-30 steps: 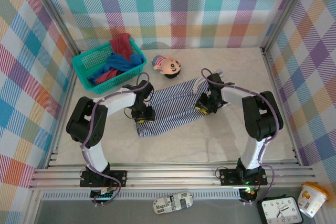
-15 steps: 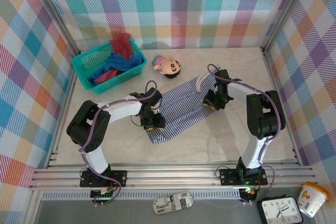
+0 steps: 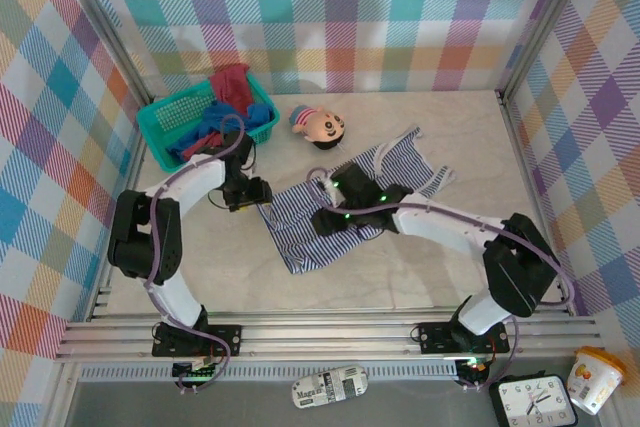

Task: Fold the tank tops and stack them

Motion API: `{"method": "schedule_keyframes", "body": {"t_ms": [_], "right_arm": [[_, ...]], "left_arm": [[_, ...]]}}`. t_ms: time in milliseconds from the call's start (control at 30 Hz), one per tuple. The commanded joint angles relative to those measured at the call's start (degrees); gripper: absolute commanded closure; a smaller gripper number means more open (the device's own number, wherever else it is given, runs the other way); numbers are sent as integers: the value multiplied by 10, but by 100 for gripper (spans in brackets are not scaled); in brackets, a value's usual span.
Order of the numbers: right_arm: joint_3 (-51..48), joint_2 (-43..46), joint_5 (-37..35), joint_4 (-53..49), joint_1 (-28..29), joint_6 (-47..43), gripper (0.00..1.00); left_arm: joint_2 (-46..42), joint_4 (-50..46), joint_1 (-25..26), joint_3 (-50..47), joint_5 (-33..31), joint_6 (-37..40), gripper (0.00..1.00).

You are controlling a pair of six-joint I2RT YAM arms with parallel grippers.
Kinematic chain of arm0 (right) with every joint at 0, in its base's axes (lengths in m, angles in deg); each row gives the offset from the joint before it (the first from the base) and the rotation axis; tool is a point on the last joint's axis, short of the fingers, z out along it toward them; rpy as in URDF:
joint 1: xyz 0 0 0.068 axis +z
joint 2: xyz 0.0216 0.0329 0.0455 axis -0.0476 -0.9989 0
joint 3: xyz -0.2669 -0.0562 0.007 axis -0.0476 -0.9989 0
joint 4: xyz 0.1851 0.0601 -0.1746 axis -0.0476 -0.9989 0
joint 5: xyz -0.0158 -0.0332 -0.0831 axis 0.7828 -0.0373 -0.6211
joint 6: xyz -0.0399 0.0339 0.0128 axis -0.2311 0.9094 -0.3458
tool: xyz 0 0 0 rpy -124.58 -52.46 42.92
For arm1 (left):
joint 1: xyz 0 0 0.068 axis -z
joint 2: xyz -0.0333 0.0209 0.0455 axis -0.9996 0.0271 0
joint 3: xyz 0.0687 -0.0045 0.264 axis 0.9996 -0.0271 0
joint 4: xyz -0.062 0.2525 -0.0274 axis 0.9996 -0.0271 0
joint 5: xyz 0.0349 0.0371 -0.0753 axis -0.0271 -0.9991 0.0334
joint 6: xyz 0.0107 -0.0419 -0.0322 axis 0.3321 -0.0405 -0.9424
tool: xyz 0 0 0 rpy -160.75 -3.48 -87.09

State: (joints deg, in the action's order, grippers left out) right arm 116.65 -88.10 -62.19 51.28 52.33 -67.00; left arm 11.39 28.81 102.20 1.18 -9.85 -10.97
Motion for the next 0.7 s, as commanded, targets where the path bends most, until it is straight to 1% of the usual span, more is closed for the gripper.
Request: {"method": "schedule_keyframes", "body": {"t_ms": [0,67,167,267,467,667], "right_arm": [[5,-51,-9,27,58,-68,37],[19,-78,-15,26,85,-85,37],[52,-121,-17,18,107,-91,36],[80,-152,-32,9,130,-106,36],[113,-213,-71,-23,160,-131,36],[138,-255,-128,-76,163,-142,38]], "left_arm": [[63,13,-16,41,47,46,42],[90,14,-16,62,66,50,42],[121,11,-14,85,83,51,43],[139,0,-8,93,80,45,45],[163,-19,9,93,84,45,55],[161,-31,17,83,81,47,69]]}}
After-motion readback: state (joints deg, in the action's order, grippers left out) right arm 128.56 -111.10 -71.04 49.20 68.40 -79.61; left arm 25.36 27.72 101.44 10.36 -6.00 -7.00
